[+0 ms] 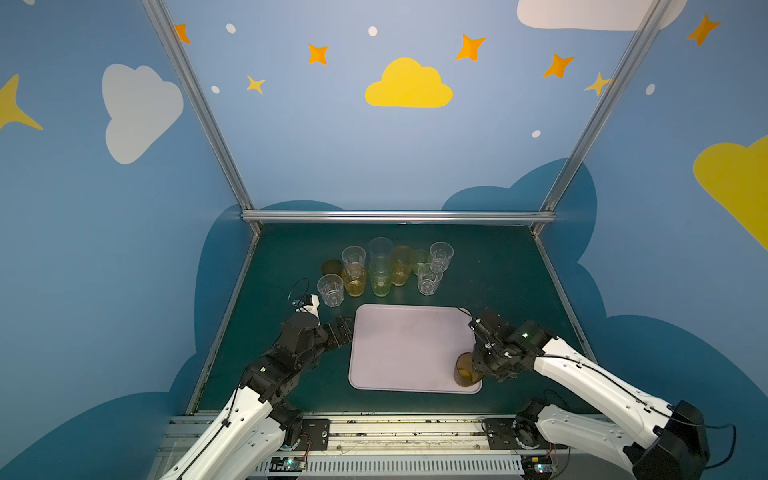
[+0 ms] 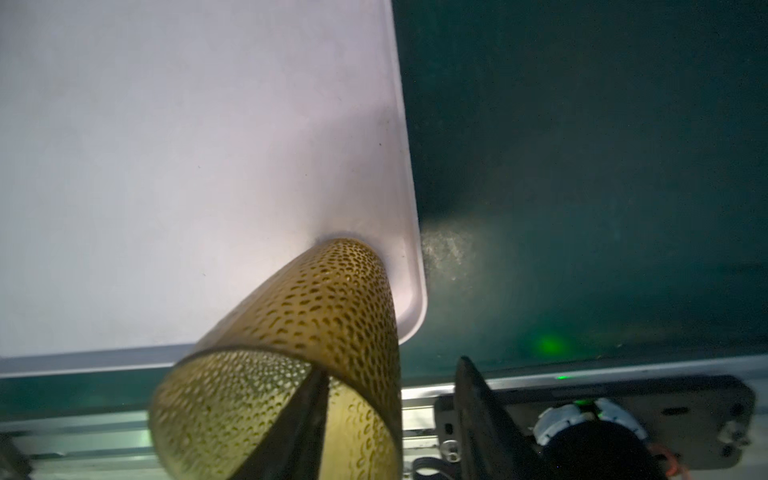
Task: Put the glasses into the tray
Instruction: 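Lower the amber cup onto the tray and open the right gripper, then move the right gripper back toward the glasses while the left gripper approaches them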
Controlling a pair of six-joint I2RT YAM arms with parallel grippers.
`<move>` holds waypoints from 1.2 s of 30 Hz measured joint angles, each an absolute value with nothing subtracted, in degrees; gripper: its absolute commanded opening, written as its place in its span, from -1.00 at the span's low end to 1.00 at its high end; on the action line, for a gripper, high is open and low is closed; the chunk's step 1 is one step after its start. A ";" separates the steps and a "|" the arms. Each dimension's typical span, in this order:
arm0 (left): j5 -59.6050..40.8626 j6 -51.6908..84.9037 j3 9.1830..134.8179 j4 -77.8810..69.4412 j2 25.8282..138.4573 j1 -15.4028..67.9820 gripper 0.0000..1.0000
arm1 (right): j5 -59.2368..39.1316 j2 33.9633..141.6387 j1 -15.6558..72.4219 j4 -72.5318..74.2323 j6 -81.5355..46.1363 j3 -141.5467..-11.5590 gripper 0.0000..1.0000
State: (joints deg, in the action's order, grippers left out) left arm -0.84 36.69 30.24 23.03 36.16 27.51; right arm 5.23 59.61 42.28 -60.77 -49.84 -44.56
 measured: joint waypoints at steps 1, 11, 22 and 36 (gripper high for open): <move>-0.86 36.69 30.24 23.22 36.12 27.51 1.00 | 5.39 59.61 42.28 -60.88 -49.84 -44.69 0.48; 2.59 36.21 34.09 27.83 38.20 27.55 1.00 | 8.95 57.39 41.87 -60.75 -47.64 -50.85 0.73; 5.72 34.92 39.90 28.84 48.47 27.55 1.00 | 9.63 58.41 37.78 -48.45 -43.20 -53.47 0.73; 18.70 33.69 39.83 30.50 44.53 24.08 1.00 | 5.45 63.79 33.93 -40.82 -39.77 -55.72 0.73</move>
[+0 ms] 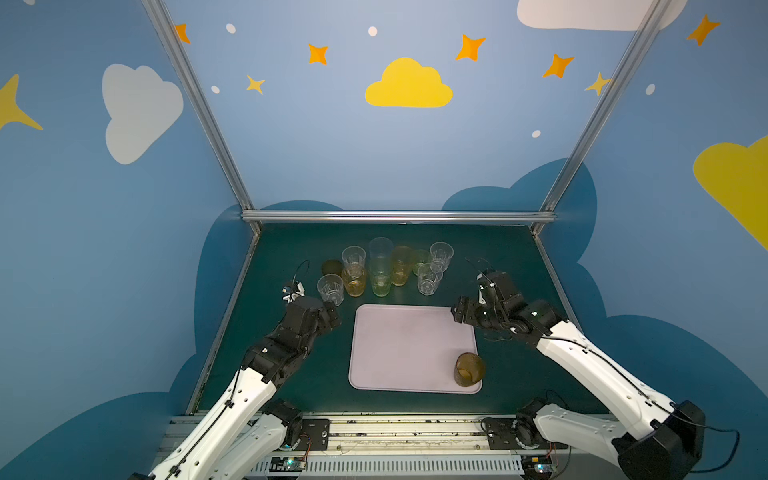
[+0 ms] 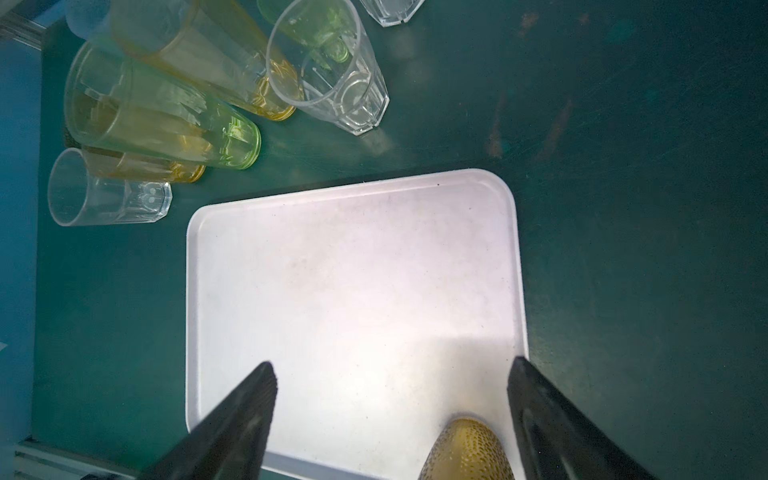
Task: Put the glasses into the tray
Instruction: 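Move the right gripper back toward the glasses while the left gripper approaches them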
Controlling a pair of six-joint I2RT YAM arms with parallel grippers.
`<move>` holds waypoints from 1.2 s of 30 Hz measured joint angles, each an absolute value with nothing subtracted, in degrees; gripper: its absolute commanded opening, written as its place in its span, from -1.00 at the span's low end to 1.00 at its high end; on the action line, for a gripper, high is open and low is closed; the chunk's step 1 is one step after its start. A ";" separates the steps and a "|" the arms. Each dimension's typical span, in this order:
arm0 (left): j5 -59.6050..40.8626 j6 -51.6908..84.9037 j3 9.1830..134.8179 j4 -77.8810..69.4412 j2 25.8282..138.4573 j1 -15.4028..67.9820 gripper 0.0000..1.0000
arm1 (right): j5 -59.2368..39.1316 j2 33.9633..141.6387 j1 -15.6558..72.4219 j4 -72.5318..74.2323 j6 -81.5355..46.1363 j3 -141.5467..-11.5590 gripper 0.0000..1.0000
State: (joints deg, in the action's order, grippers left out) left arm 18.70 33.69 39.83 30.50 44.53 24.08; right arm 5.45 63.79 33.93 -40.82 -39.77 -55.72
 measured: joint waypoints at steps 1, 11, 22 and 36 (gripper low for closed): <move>18.92 33.69 39.59 30.44 44.51 22.94 1.00 | 5.30 63.79 33.78 -40.73 -39.72 -55.75 0.73; 17.50 33.67 36.45 27.49 44.12 12.08 1.00 | 3.84 65.84 30.87 -40.32 -39.57 -59.07 0.73; 22.92 33.12 31.83 21.96 45.89 11.60 1.00 | 1.85 68.47 30.35 -40.10 -40.42 -63.75 0.73; 24.91 31.90 31.55 18.22 52.12 8.54 1.00 | 0.97 67.57 30.35 -40.53 -41.45 -63.72 0.73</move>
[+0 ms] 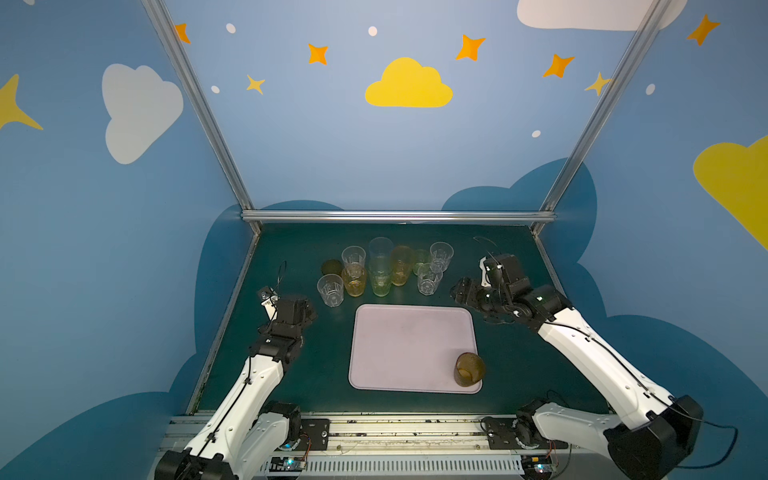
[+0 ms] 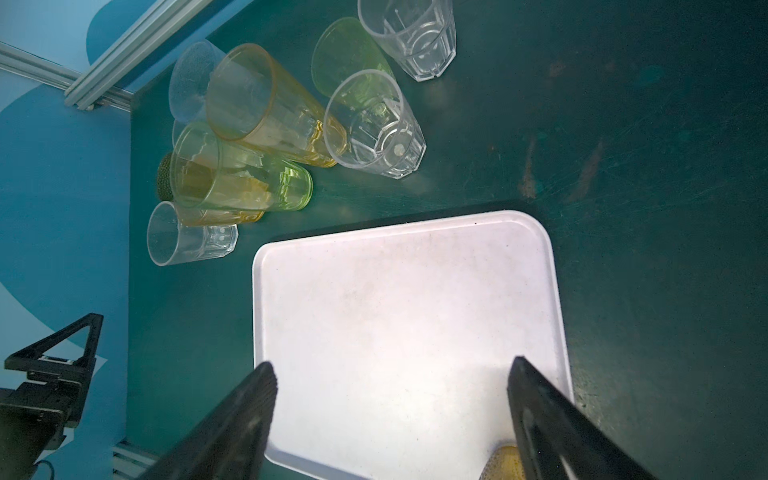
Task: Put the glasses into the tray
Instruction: 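Move the right gripper back toward the glasses while the left gripper approaches them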
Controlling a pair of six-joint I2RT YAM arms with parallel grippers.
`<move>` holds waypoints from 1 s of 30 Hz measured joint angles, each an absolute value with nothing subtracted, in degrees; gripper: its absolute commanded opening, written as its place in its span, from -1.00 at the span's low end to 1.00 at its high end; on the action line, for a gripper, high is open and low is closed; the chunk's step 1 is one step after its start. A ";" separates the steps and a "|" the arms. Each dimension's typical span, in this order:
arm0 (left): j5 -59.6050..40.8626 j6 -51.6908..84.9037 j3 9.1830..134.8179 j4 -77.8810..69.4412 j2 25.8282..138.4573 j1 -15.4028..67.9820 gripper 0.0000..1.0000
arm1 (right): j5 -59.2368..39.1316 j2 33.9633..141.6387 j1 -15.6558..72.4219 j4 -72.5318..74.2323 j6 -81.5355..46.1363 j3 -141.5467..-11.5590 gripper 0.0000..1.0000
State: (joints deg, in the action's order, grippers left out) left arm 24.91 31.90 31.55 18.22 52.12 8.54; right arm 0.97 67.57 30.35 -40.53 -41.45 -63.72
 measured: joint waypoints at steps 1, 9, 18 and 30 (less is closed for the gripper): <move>24.91 31.86 31.55 18.04 52.25 8.14 1.00 | 0.93 67.61 30.35 -40.58 -41.30 -63.72 0.73; 21.89 31.31 31.70 16.34 56.12 4.71 0.98 | -0.01 68.53 30.30 -40.75 -39.79 -63.72 0.73; 17.37 29.91 35.81 15.22 61.34 4.23 0.67 | -0.36 68.66 30.13 -40.99 -38.68 -63.72 0.73; 10.87 29.12 43.05 15.84 69.23 4.23 0.37 | -0.30 68.66 30.06 -41.45 -38.33 -63.72 0.73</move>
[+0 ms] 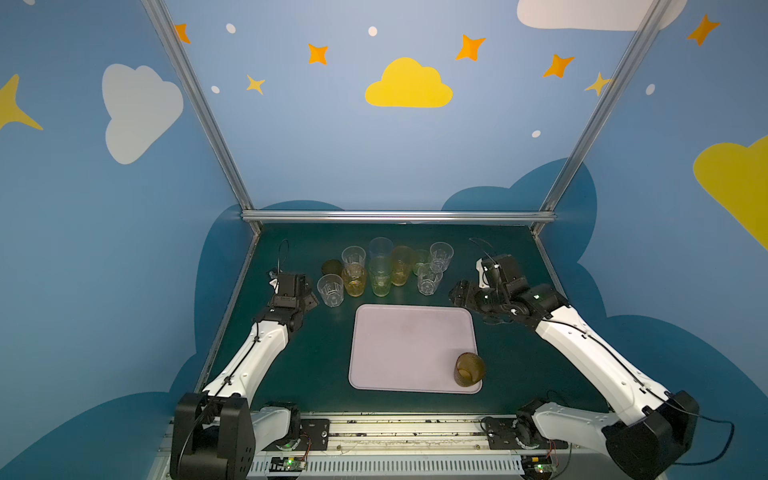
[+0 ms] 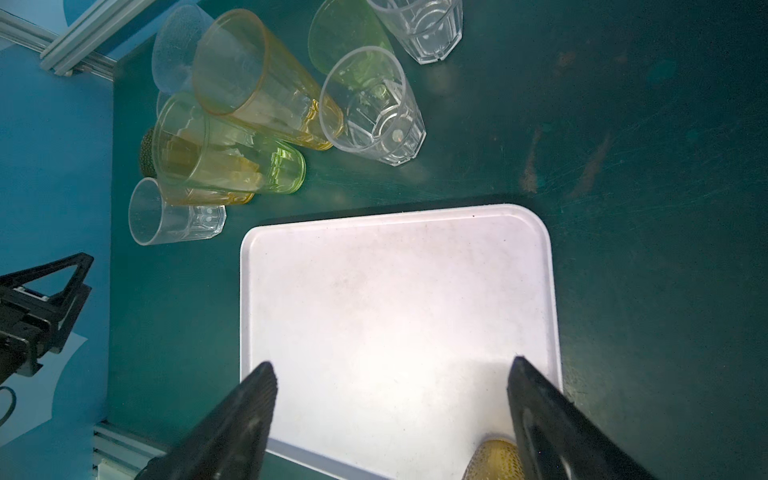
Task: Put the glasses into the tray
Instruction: 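Move the right gripper back toward the glasses while the left gripper approaches them, then position the left gripper around the clear faceted glass nearest it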
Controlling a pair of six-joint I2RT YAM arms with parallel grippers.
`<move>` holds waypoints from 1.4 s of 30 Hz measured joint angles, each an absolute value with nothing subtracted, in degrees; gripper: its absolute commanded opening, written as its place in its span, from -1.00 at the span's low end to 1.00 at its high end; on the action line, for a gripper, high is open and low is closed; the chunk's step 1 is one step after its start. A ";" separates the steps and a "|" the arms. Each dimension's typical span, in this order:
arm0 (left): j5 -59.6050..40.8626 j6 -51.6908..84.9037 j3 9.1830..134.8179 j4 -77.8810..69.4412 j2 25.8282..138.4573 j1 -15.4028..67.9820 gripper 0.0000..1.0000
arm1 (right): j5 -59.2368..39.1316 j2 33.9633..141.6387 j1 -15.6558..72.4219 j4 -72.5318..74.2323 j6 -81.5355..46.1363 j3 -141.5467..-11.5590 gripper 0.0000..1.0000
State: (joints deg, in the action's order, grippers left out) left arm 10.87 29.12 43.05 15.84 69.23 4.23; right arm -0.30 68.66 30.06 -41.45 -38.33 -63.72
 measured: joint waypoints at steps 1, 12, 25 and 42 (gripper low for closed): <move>10.46 29.10 43.48 15.92 69.78 4.23 0.37 | -0.30 68.66 30.06 -41.45 -38.33 -63.72 0.73; 3.86 26.81 49.21 18.59 77.23 4.23 0.30 | -0.27 68.66 30.06 -41.71 -38.30 -63.72 0.73; 1.52 24.80 51.83 19.55 82.48 4.23 0.07 | -0.05 68.64 29.69 -42.46 -38.28 -63.72 0.73; 0.93 23.92 54.35 19.94 85.43 4.25 -0.24 | -0.21 69.21 28.84 -42.72 -38.57 -63.72 0.73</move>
